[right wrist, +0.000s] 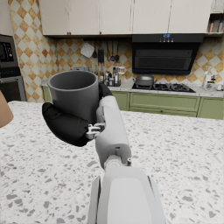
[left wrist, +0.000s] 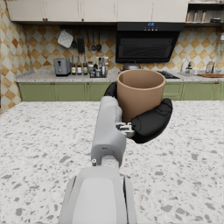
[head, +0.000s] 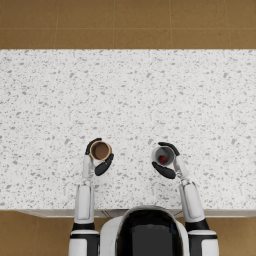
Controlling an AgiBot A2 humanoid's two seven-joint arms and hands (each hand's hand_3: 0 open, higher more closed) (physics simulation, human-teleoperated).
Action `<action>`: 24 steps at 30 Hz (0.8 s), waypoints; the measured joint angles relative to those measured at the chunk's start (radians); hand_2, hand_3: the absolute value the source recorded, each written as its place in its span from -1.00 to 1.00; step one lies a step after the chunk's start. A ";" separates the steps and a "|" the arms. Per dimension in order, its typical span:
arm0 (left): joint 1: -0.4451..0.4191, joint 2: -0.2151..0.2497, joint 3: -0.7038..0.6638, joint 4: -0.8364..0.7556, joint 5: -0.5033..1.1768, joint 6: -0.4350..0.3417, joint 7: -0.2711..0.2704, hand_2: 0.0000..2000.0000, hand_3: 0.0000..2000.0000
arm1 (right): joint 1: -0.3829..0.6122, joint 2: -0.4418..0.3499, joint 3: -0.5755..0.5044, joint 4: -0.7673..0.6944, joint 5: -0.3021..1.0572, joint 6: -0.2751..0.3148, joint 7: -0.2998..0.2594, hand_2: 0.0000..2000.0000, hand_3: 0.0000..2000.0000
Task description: Pick up two cups and pour the berry on the right into the cup on the left
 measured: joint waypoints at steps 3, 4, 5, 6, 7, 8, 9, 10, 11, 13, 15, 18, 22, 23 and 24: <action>0.053 0.025 0.085 0.026 0.031 0.001 0.000 1.00 0.28 | 0.073 -0.043 -0.001 -0.017 0.095 -0.013 -0.002 1.00 0.28; 0.063 0.033 0.117 0.028 0.062 0.000 0.000 1.00 0.28 | 0.098 -0.061 0.001 -0.018 0.126 -0.018 -0.002 1.00 0.28; 0.070 0.039 0.143 0.026 0.094 0.000 0.000 1.00 0.28 | 0.119 -0.073 0.005 -0.019 0.158 -0.026 -0.002 1.00 0.28; 0.074 0.043 0.165 0.023 0.126 -0.001 0.000 1.00 0.28 | 0.138 -0.083 0.009 -0.022 0.190 -0.034 -0.003 1.00 0.28; 0.080 0.047 0.185 0.023 0.148 0.001 0.000 1.00 0.28 | 0.158 -0.093 0.013 -0.028 0.212 -0.038 -0.003 1.00 0.28; 0.084 0.050 0.201 0.024 0.165 0.002 0.000 1.00 0.28 | 0.176 -0.103 0.017 -0.034 0.229 -0.040 -0.003 1.00 0.28; 0.086 0.053 0.214 0.026 0.176 0.001 -0.001 1.00 0.28 | 0.195 -0.113 0.020 -0.040 0.240 -0.041 -0.004 1.00 0.28; 0.089 0.056 0.225 0.028 0.185 0.000 0.000 1.00 0.28 | 0.213 -0.123 0.023 -0.043 0.272 -0.041 -0.003 1.00 0.28; 0.090 0.058 0.234 0.028 0.191 -0.002 0.000 1.00 0.28 | 0.229 -0.131 0.027 -0.049 0.295 -0.041 -0.004 1.00 0.28; 0.093 0.061 0.246 0.031 0.198 -0.004 0.000 1.00 0.28 | 0.248 -0.141 0.038 -0.056 0.323 -0.040 -0.004 1.00 0.28; 0.092 0.063 0.253 0.034 0.202 -0.005 0.000 1.00 0.28 | 0.265 -0.151 0.046 -0.061 0.386 -0.040 -0.004 1.00 0.28; 0.086 0.063 0.267 0.036 0.204 -0.005 0.000 1.00 0.28 | 0.288 -0.164 0.056 -0.070 0.481 -0.038 -0.004 1.00 0.28; 0.083 0.065 0.282 0.044 0.205 -0.007 0.000 1.00 0.28 | 0.321 -0.141 0.093 -0.065 0.609 -0.033 -0.003 1.00 0.28; 0.083 0.066 0.285 0.046 0.205 -0.006 0.000 1.00 0.28 | 0.324 -0.143 0.093 -0.063 0.641 -0.031 -0.003 1.00 0.28; 0.083 0.067 0.287 0.047 0.205 -0.007 0.000 1.00 0.28 | 0.327 -0.146 0.093 -0.060 0.673 -0.030 -0.003 1.00 0.28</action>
